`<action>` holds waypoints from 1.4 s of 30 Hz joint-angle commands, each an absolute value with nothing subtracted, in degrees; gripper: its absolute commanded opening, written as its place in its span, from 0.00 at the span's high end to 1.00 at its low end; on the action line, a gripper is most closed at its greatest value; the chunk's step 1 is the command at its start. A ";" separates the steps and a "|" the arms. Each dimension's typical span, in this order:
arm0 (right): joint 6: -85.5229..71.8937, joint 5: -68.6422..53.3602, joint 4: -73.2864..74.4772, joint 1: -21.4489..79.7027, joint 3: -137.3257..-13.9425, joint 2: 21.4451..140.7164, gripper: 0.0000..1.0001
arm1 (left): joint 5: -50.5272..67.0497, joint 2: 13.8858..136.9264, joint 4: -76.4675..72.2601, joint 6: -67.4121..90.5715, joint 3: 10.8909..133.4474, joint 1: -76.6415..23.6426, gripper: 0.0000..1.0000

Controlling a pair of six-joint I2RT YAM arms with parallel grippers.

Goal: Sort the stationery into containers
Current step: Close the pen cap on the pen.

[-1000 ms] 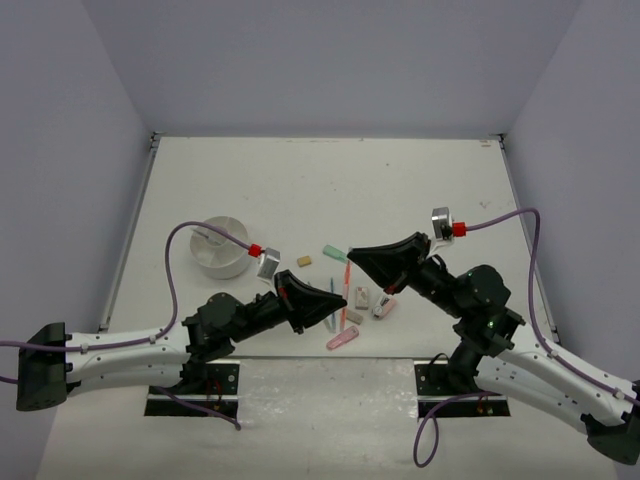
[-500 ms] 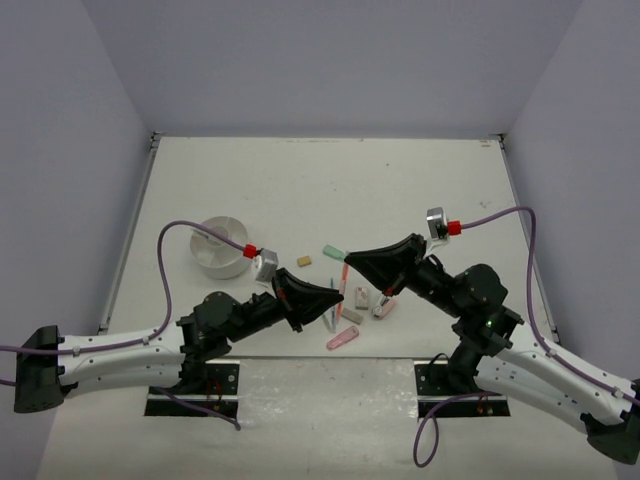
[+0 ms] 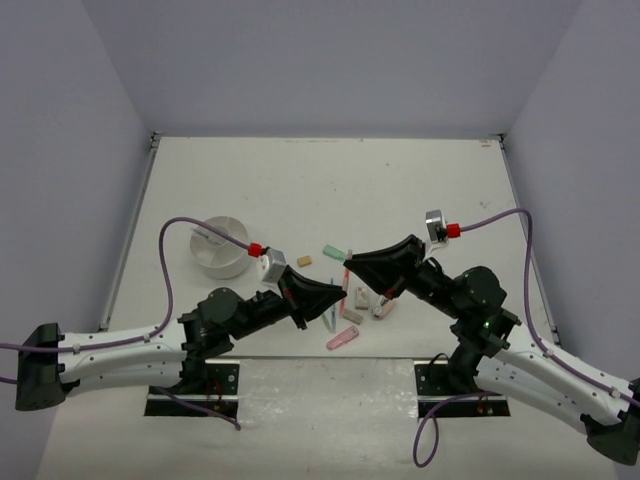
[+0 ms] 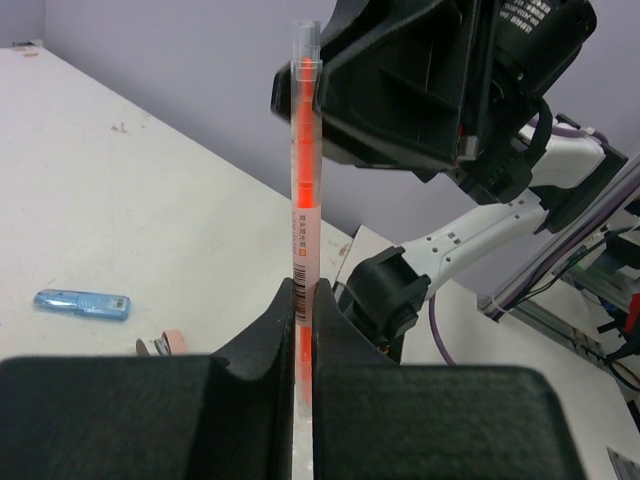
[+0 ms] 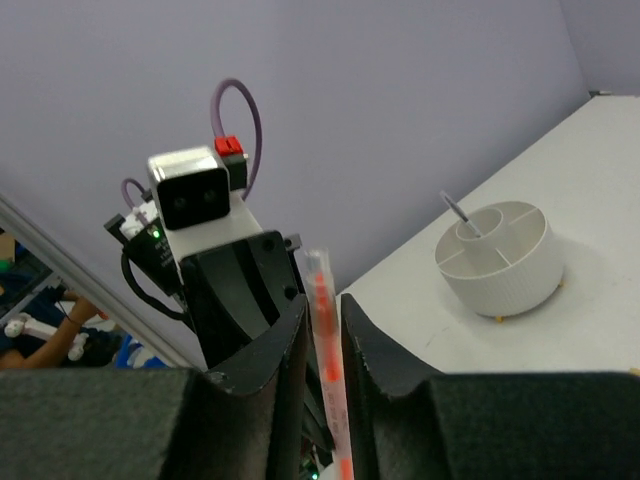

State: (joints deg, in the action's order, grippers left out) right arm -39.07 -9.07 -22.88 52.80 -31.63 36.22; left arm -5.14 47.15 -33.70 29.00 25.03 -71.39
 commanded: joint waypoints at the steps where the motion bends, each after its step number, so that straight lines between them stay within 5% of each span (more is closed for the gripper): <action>1: -38.55 -12.11 -19.96 53.10 -31.18 35.32 0.76 | -4.66 48.49 -37.83 26.56 29.20 -71.28 1.00; 3: -38.14 -11.87 -19.33 53.17 -31.64 35.24 0.65 | -4.84 49.49 -37.43 27.34 29.36 -71.28 1.00; 7: -37.92 -11.59 -18.80 53.12 -31.87 35.24 0.63 | -6.15 50.54 -35.83 27.95 30.42 -71.28 1.00; 12: -37.69 -11.33 -18.44 53.17 -31.99 35.14 1.00 | -6.62 50.80 -33.76 27.41 31.84 -71.28 1.00; 14: -37.61 -11.17 -18.38 53.17 -31.99 34.98 1.00 | -7.37 50.74 -32.82 27.42 32.25 -71.27 0.99; 17: -37.44 -11.40 -18.85 53.10 -32.07 34.98 1.00 | -8.29 51.83 -29.76 27.27 34.41 -71.27 0.70; 20: -37.54 -11.59 -19.56 53.16 -32.22 35.19 1.00 | -6.61 53.89 -29.50 27.59 35.64 -71.28 0.54; 28: -37.72 -11.53 -19.97 53.10 -32.84 35.08 1.00 | -3.67 57.67 -32.05 28.64 35.33 -71.28 0.66; 30: -37.71 -11.58 -19.88 53.17 -32.94 35.00 1.00 | -3.22 57.90 -32.22 28.65 35.33 -71.28 0.76; 32: -37.79 -11.98 -19.98 53.17 -33.02 35.13 1.00 | -3.71 57.84 -32.20 28.65 35.31 -71.22 1.00; 33: -37.79 -12.04 -19.89 53.17 -32.96 35.07 1.00 | -4.02 57.61 -32.06 28.63 35.22 -71.28 1.00; 34: -37.77 -12.04 -19.90 53.17 -32.89 35.07 0.96 | -4.29 57.41 -31.95 28.54 35.13 -71.26 1.00; 36: -37.51 -11.79 -19.33 53.17 -32.57 35.07 0.60 | -4.74 56.52 -31.50 28.03 35.01 -71.19 1.00; 39: -37.43 -10.97 -18.64 53.17 -32.33 34.63 0.31 | -5.26 55.26 -30.42 26.97 34.88 -71.19 1.00; 42: -37.15 -10.36 -18.15 53.17 -32.45 34.36 0.19 | -4.84 54.30 -29.86 26.16 34.80 -71.19 1.00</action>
